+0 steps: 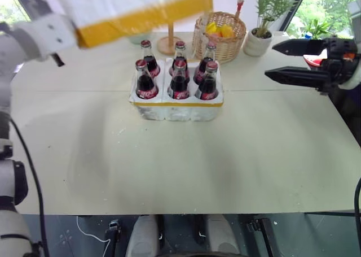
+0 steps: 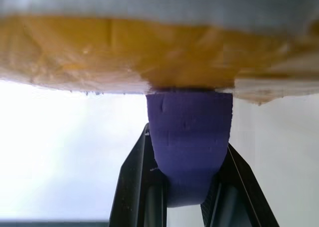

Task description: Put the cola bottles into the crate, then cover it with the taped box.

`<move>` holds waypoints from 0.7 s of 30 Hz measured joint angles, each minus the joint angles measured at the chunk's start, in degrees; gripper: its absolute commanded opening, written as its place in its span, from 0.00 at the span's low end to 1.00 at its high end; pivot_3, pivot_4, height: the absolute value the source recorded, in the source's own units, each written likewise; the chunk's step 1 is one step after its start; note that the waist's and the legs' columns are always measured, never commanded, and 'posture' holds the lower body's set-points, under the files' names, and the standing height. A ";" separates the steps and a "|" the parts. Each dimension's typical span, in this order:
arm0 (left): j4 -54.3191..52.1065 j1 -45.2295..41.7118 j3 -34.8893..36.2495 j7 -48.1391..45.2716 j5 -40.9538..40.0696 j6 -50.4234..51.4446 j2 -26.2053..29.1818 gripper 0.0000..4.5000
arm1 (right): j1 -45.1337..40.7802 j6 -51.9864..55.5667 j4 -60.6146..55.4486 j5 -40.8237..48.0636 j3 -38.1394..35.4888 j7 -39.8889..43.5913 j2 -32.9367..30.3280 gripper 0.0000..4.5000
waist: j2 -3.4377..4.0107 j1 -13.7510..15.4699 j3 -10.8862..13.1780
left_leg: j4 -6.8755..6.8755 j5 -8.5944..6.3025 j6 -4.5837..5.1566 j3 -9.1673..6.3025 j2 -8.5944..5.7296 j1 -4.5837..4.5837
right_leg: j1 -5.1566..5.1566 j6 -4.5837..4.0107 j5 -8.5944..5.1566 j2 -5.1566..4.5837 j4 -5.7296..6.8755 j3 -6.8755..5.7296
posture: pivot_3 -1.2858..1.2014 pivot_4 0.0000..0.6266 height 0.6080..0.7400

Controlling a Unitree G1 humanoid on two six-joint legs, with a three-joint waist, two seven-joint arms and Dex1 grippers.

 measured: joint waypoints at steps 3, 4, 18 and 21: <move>0.33 -0.21 -2.12 4.45 3.97 -3.59 -2.40 0.05 | 0.44 0.35 -1.04 1.15 -1.04 -1.22 0.10 1.00 | 0.00 0.01 0.00 | 0.00 0.00 0.00 -0.02 0.00 -0.02 | 0.00 0.00 0.00 0.00 -0.02 0.00 | 0.52 0.24 1.00; 0.50 -0.53 -3.05 5.89 5.82 -4.91 -2.63 0.05 | 0.82 0.46 -1.29 1.49 -1.45 -1.51 0.09 1.00 | 0.00 0.00 0.00 | 0.00 -0.01 0.01 -0.02 -0.01 -0.02 | 0.00 0.00 0.00 0.01 -0.02 0.00 | 0.52 0.24 1.00; -2.07 1.47 -8.34 16.05 20.40 -10.75 -1.97 0.84 | 3.84 1.13 -3.03 3.34 -2.51 -4.74 0.37 1.00 | 0.01 -0.12 -0.01 | -0.01 0.00 0.01 -0.01 0.02 0.01 | 0.00 0.00 0.00 0.01 0.00 0.00 | 0.52 0.24 1.00; -7.11 7.37 -7.86 13.53 19.24 -8.80 -1.55 0.93 | 3.93 0.80 -2.97 3.34 -2.49 -4.72 0.40 1.00 | 0.02 -0.07 -0.01 | 0.00 -0.01 0.02 -0.02 0.03 0.00 | 0.00 0.00 0.00 0.00 0.01 0.00 | 0.52 0.24 1.00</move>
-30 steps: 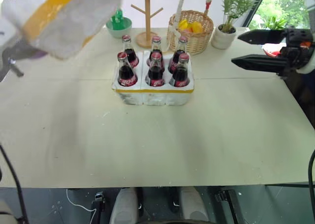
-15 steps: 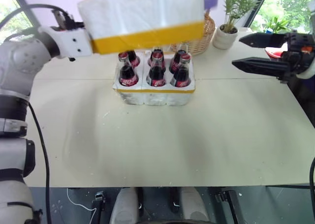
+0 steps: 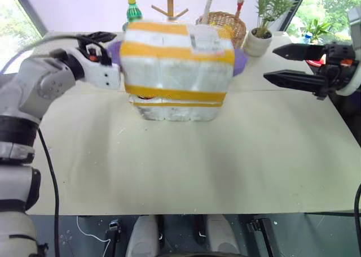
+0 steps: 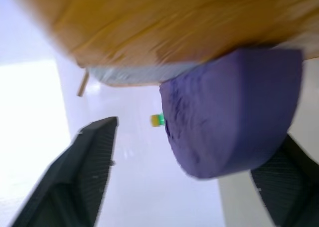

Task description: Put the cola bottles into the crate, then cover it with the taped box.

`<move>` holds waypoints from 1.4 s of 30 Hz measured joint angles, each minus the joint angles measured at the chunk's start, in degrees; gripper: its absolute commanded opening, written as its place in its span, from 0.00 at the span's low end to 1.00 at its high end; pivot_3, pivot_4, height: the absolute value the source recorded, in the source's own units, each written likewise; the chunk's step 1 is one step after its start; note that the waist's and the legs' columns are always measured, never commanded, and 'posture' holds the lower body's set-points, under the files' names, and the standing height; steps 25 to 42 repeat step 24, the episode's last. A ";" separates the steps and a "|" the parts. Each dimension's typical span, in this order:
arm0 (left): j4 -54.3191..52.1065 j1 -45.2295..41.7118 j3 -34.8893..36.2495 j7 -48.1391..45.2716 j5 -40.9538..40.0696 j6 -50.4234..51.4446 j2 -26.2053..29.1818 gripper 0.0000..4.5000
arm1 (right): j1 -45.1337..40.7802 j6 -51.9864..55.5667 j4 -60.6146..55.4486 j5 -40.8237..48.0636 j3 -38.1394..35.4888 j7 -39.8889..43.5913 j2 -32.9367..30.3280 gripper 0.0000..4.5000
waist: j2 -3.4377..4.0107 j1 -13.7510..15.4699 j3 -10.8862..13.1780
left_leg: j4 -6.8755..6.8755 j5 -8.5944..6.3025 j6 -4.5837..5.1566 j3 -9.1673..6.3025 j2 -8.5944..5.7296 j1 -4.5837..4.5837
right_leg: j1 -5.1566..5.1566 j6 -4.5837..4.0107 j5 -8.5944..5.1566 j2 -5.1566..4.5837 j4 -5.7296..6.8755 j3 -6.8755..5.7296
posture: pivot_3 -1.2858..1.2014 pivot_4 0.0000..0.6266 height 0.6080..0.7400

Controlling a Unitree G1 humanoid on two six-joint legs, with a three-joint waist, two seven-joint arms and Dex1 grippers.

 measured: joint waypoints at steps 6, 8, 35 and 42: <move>-14.49 17.91 7.67 -3.54 -6.10 5.02 4.38 0.93 | 3.92 -2.43 0.66 -2.07 0.51 0.97 -0.35 1.00 | 0.00 -0.19 0.00 | -0.02 0.00 0.00 -0.02 0.05 0.01 | -0.01 0.00 0.00 -0.01 0.00 0.02 | 0.52 0.24 1.00; -18.19 24.69 12.17 -5.68 -11.18 7.93 4.95 0.93 | 5.54 -3.55 1.50 -3.46 0.98 1.29 -0.66 1.00 | 0.02 -0.20 -0.01 | -0.01 -0.03 0.05 -0.01 0.08 0.04 | 0.01 0.00 0.00 -0.03 0.02 0.02 | 0.52 0.24 1.00; -19.53 24.86 31.97 -57.51 -75.51 78.42 21.29 0.93 | 2.38 -9.03 10.30 -10.54 8.55 5.88 0.73 1.00 | 0.05 -0.59 -0.01 | -0.05 -0.01 0.02 -0.11 0.02 0.16 | 0.11 -0.05 -0.02 0.10 0.04 0.00 | 0.52 0.24 1.00; -19.53 24.86 31.97 -57.51 -75.51 78.42 21.29 0.93 | 2.38 -9.03 10.30 -10.54 8.55 5.88 0.73 1.00 | 0.05 -0.59 -0.01 | -0.05 -0.01 0.02 -0.11 0.02 0.16 | 0.11 -0.05 -0.02 0.10 0.04 0.00 | 0.52 0.24 1.00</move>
